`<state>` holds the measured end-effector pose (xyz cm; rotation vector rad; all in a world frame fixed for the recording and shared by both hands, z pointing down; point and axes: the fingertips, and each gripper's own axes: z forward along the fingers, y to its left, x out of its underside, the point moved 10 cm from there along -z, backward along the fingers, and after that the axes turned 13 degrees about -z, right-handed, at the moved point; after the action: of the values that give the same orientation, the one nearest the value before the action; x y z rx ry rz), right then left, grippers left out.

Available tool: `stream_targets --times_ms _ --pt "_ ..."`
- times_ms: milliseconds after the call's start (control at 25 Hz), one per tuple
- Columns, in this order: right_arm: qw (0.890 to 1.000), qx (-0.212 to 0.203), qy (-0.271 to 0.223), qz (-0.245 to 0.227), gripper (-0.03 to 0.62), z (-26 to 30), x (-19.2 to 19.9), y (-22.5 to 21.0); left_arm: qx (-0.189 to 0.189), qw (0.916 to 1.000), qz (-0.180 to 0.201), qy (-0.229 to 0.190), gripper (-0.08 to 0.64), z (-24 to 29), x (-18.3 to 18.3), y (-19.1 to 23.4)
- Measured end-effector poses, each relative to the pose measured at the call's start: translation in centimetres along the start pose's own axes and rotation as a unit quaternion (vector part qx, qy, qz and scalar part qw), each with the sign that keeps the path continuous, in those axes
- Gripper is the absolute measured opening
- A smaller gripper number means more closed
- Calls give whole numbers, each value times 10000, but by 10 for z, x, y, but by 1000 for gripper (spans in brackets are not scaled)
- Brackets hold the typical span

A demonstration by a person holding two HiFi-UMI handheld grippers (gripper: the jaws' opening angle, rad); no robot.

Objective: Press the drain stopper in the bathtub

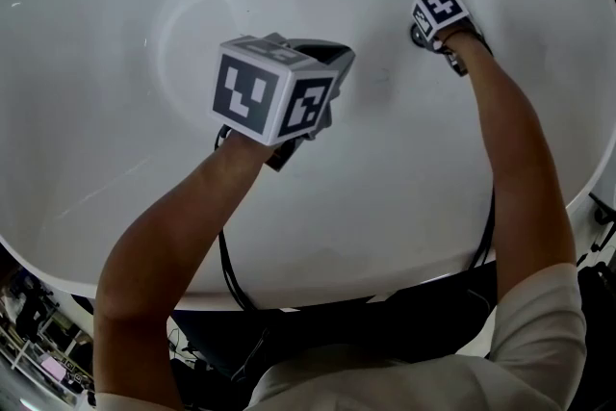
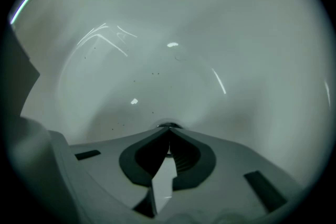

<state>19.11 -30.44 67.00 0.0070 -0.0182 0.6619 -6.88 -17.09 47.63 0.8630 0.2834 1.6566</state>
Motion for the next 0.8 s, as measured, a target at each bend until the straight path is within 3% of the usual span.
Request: stream_targets --times_ms 200,800 --pt "9995 253 -200 7 15 -44 -17 1 -50 9995 -23 -312 5 -24 -4 -9" --pt "9924 837 -881 192 15 -168 -6 8 -154 9940 320 -1037 5 -97 -13 -62"
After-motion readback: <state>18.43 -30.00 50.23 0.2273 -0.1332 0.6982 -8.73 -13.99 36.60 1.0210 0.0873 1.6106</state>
